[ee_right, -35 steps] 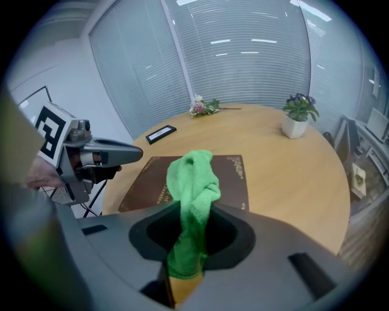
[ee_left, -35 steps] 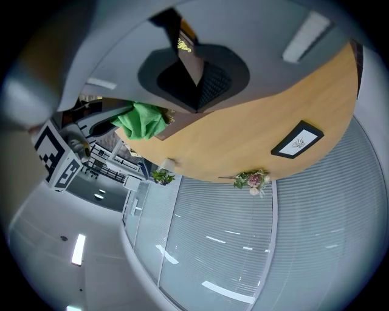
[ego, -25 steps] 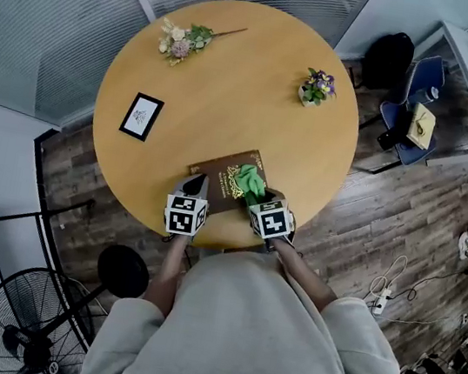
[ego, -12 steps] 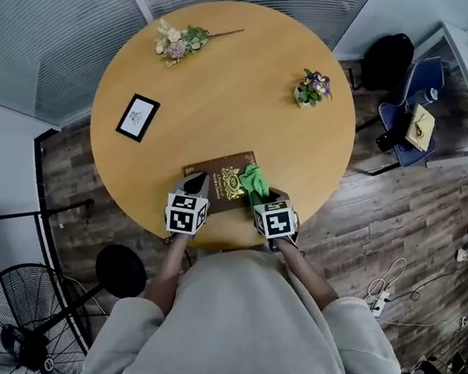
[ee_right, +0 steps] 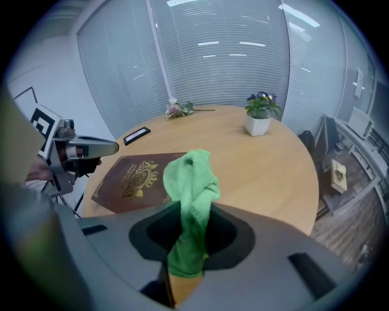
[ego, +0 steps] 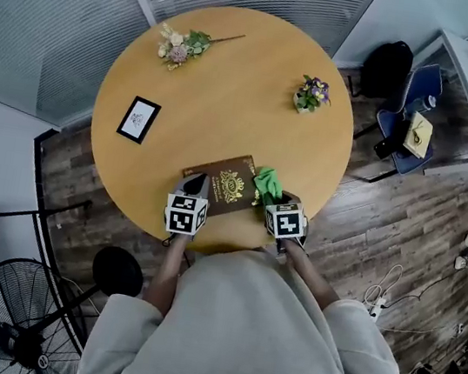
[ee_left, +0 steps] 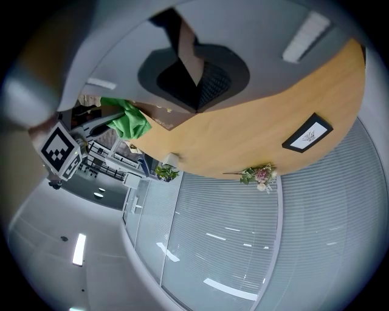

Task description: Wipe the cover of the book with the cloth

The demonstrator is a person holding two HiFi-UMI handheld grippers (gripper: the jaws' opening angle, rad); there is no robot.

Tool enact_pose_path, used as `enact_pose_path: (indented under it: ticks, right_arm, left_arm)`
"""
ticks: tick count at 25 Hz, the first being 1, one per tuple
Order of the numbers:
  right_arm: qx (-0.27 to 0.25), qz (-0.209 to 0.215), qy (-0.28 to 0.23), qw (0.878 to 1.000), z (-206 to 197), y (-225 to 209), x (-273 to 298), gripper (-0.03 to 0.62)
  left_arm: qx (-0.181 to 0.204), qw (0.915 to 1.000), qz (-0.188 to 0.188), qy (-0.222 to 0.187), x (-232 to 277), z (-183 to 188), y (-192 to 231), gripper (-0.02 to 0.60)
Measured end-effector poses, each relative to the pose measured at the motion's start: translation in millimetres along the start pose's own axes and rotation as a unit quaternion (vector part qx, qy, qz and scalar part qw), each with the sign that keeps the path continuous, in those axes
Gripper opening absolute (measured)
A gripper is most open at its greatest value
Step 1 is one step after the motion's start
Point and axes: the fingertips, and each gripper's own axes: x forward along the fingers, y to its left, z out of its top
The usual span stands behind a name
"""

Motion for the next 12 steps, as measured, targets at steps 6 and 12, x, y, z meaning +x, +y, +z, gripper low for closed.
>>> enact_pose_path:
  ticks: [6, 12]
  right_arm:
    - [0.006, -0.028, -0.015, 0.999, 4, -18, -5, 0.097]
    - [0.012, -0.035, -0.032, 0.999, 17, -24, -9, 0.097]
  left_arm:
    - [0.001, 1.0, 0.006, -0.005, -6, 0, 4, 0.009]
    - [-0.004, 0.9998, 0.014, -0.012, -14, 2, 12, 0.009]
